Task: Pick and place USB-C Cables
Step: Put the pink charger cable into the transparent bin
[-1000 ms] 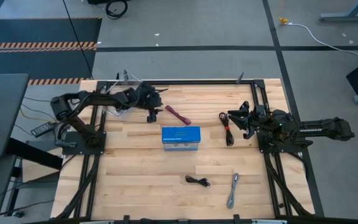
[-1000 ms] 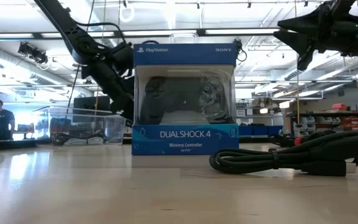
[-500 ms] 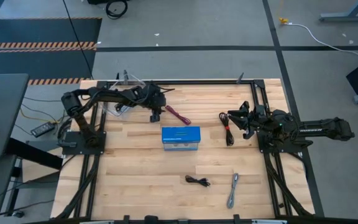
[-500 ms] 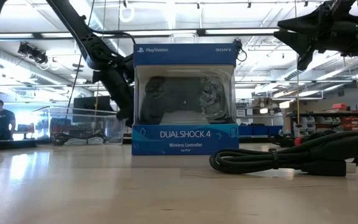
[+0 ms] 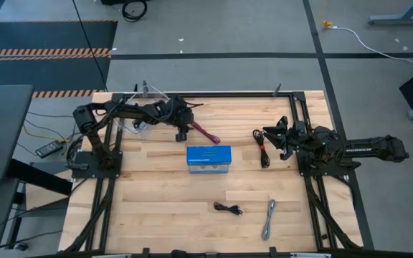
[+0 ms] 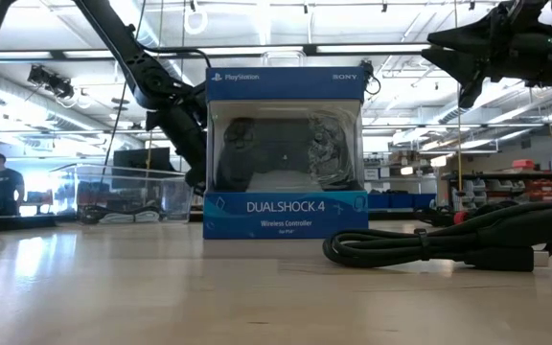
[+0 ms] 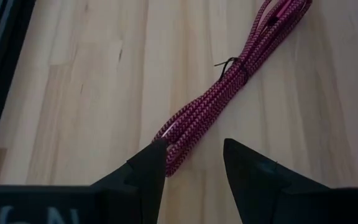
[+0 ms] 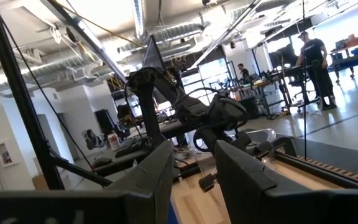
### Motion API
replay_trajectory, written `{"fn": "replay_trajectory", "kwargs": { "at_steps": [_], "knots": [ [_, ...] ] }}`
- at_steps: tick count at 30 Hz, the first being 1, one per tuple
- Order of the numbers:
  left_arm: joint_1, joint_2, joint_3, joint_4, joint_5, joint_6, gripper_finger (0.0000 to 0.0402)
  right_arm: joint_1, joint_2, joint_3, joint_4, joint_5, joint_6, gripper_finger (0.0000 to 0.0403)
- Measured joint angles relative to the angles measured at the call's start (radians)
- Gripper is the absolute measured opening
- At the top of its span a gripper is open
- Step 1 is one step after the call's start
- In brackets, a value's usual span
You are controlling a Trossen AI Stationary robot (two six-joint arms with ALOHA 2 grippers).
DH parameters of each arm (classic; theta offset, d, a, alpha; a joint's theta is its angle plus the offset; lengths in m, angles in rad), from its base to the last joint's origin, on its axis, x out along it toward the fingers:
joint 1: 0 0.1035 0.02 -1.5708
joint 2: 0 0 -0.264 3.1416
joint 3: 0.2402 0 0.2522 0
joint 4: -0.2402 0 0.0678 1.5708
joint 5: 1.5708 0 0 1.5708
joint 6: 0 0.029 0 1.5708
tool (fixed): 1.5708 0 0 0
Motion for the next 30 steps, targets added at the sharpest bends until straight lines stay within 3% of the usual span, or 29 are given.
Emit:
{"fn": "replay_trajectory", "kwargs": {
  "at_steps": [10,24,30],
  "knots": [
    [-0.002,0.036,0.001,0.062,-0.087,-0.061,0.0167,0.000,0.000,0.000,0.002,0.017,-0.001,0.0127],
    [-0.030,0.108,0.001,0.124,-0.121,-0.087,0.0166,0.000,0.000,0.000,0.001,0.015,-0.002,0.0127],
    [-0.031,0.109,0.001,0.124,-0.118,-0.084,0.0126,0.000,0.000,0.000,0.001,0.015,-0.019,0.0127]
  ]
}}
